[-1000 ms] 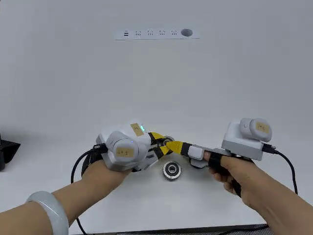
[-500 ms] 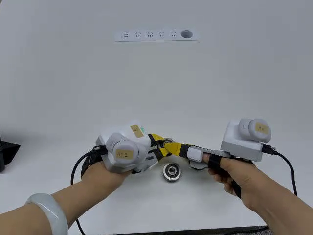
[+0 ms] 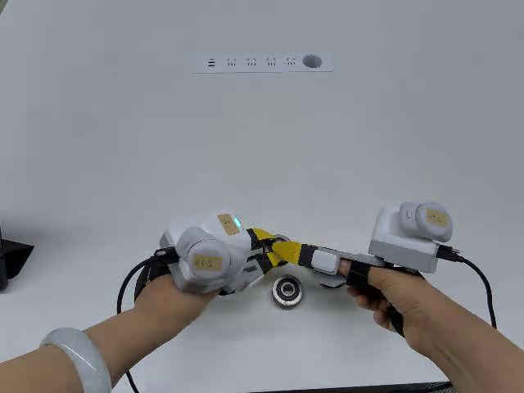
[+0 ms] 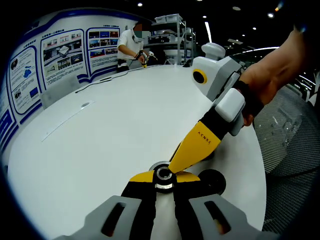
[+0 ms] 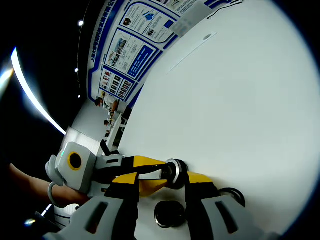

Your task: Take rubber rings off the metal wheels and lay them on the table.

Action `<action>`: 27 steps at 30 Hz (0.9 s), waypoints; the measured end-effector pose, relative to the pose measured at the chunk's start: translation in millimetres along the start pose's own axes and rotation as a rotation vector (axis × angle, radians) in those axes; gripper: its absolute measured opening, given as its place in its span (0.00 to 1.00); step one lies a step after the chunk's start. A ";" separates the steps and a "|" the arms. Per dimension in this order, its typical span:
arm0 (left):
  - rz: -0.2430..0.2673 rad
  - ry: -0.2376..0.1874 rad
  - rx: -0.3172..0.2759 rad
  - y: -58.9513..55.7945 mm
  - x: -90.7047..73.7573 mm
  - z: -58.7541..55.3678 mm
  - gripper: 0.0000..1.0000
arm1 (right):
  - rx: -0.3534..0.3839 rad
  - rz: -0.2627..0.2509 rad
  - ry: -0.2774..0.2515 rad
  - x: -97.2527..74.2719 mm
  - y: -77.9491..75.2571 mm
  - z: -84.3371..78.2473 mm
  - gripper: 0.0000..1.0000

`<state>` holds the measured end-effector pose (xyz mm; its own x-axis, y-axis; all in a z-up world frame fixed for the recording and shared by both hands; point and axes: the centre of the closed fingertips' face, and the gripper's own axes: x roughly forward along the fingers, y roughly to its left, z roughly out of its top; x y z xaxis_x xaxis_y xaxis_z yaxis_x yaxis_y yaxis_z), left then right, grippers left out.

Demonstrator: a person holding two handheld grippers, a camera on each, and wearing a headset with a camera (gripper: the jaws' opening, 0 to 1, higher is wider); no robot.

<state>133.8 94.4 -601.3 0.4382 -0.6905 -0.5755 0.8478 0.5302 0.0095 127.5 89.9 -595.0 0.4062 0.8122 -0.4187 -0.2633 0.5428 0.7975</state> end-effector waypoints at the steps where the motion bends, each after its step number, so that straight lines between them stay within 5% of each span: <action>1: 0.001 0.000 -0.001 0.0 0.1 0.0 0.12 | 0.001 0.001 0.001 -0.3 0.0 -0.2 0.38; 27: 0.000 -0.004 -0.003 -0.2 0.2 -0.8 0.12 | 0.005 -0.006 0.000 -1.5 -0.3 -2.2 0.40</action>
<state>133.5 94.6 -602.0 0.4396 -0.6925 -0.5720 0.8469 0.5316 0.0073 125.1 88.9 -595.5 0.4074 0.8090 -0.4238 -0.2563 0.5466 0.7972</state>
